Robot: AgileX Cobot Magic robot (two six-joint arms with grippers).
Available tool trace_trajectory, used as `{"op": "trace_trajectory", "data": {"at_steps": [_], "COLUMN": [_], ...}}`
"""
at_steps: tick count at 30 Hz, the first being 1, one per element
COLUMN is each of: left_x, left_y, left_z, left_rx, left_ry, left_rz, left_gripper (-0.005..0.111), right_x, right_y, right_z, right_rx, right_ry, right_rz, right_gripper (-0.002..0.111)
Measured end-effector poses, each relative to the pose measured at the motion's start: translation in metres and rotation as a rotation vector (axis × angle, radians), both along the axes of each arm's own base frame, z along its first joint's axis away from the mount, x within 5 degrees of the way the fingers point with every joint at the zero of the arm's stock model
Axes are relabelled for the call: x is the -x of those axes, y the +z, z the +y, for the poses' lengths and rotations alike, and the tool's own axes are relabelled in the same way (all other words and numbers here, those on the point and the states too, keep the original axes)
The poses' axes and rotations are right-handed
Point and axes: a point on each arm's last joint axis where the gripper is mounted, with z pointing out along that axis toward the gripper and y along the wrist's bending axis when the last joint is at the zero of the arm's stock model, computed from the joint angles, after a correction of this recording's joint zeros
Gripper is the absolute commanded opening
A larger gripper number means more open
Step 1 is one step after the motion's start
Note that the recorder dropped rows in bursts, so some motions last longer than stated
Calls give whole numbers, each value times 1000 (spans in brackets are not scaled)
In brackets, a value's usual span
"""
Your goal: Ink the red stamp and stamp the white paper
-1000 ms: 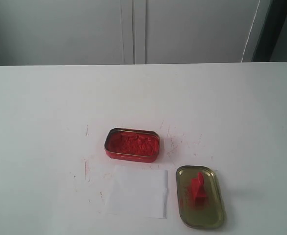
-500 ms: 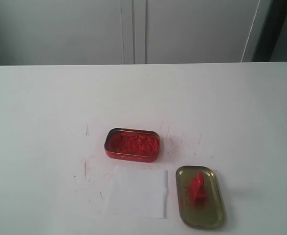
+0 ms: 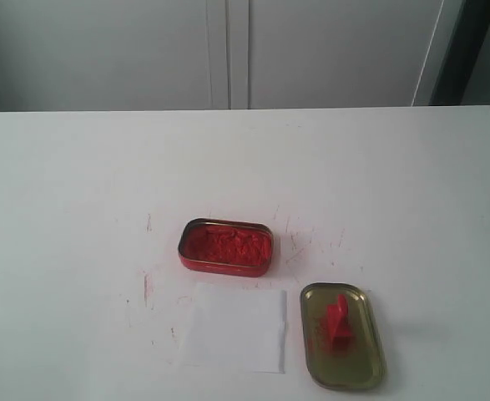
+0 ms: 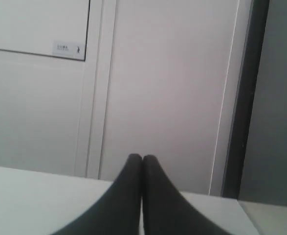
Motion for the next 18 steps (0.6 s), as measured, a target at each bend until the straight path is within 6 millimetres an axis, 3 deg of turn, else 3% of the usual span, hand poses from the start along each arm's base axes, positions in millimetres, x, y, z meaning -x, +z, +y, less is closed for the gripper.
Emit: {"op": "trace_trajectory", "data": {"at_steps": [6,18], "left_x": [0,0], "left_y": [0,0], "left_z": [0,0], "left_rx": [0,0], "left_ry": [0,0], "left_rz": [0,0], "left_gripper": [0,0], "right_x": [3,3], "right_y": [8,9], "right_z": [1,1], "right_rx": [-7,-8], "right_ry": [10,11], "right_rz": [-89,-100], "right_gripper": [0,0]}}
